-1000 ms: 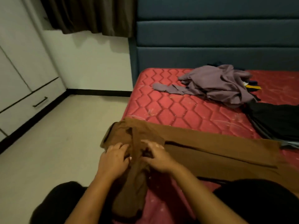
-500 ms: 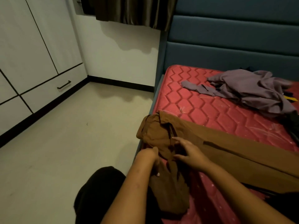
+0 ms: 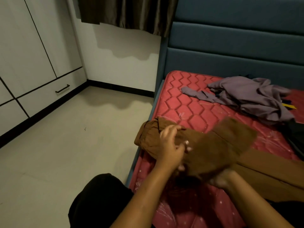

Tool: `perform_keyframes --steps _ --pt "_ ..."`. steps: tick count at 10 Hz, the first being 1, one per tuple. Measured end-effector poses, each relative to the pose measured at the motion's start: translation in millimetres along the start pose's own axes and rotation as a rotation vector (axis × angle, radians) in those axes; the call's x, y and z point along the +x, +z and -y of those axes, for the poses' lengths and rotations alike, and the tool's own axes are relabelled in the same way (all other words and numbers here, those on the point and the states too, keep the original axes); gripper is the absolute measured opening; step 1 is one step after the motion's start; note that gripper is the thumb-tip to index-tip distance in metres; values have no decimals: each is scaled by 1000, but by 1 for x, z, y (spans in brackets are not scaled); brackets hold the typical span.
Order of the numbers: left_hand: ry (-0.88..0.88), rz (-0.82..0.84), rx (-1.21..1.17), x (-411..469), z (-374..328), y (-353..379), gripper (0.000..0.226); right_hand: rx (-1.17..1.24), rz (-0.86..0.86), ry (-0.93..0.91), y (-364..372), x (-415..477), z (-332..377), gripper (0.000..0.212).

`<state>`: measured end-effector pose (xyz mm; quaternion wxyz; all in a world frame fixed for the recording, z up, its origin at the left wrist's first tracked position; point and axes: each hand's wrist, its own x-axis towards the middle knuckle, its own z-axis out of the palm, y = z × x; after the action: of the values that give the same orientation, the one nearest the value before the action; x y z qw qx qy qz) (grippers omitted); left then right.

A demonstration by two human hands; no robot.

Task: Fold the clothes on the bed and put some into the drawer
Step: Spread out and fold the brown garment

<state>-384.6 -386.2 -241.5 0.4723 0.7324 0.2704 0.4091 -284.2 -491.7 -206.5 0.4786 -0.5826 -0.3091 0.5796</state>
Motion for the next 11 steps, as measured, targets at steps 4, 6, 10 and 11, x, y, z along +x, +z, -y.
perform_keyframes --steps 4,6,10,11 --pt "2 522 835 -32 50 5 45 157 -206 187 -96 -82 -14 88" --pt "53 520 944 -22 57 5 53 327 -603 -15 -124 -87 -8 57" --pt "147 286 881 4 69 20 28 291 -1254 45 -163 -50 -15 15" --pt "155 278 859 8 68 25 23 98 -1383 140 -178 -57 -22 69"
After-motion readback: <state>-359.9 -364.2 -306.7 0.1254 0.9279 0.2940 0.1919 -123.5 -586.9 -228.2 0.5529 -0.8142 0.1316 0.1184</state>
